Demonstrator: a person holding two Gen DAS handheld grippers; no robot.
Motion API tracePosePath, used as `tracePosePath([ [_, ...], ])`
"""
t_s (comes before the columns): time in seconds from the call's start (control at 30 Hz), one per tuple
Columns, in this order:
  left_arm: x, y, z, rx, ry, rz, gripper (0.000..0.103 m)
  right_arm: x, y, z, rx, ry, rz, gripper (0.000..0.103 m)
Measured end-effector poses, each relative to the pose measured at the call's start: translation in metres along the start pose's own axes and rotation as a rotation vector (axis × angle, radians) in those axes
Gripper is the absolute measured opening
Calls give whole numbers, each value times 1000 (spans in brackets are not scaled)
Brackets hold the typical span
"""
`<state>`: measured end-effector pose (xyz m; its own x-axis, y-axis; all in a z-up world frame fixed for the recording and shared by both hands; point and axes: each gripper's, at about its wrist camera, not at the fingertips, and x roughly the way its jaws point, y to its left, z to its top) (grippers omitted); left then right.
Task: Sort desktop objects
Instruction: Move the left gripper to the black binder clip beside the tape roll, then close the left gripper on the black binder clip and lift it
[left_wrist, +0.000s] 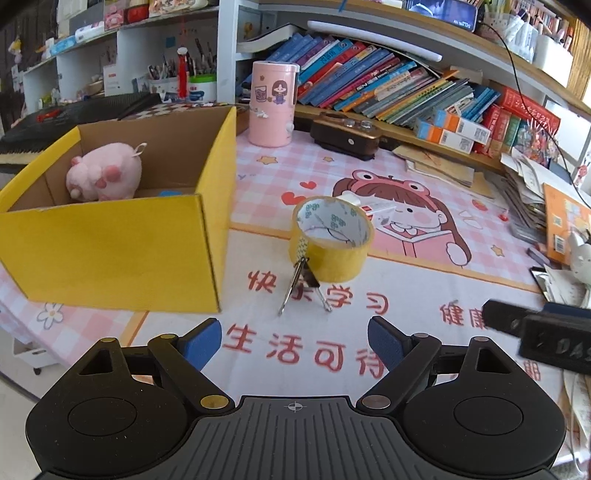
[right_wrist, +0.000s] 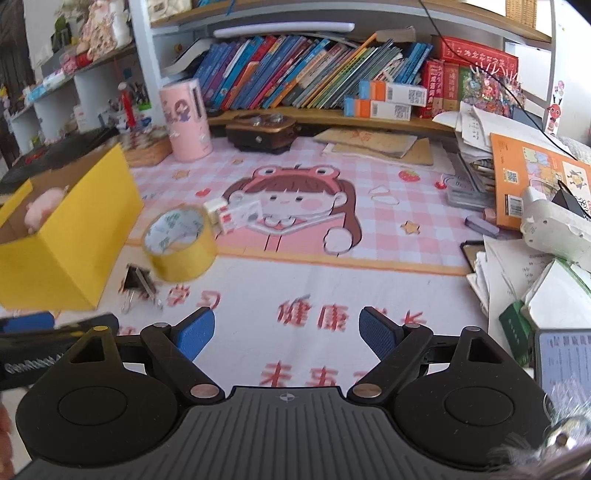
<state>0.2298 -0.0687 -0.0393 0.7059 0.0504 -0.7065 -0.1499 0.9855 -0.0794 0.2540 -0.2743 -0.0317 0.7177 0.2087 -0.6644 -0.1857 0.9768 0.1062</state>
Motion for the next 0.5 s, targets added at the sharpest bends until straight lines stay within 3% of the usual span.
tracePosePath([
  [0.17, 23, -13, 5, 5, -17, 37, 63, 6, -9, 11, -14, -34, -6, 85],
  [0.27, 41, -18, 8, 6, -15, 61, 43, 9, -14, 15, -10, -36, -4, 85],
  [0.5, 68, -26, 16, 37, -6, 94, 38, 18, -14, 21, -43, -29, 36, 85],
])
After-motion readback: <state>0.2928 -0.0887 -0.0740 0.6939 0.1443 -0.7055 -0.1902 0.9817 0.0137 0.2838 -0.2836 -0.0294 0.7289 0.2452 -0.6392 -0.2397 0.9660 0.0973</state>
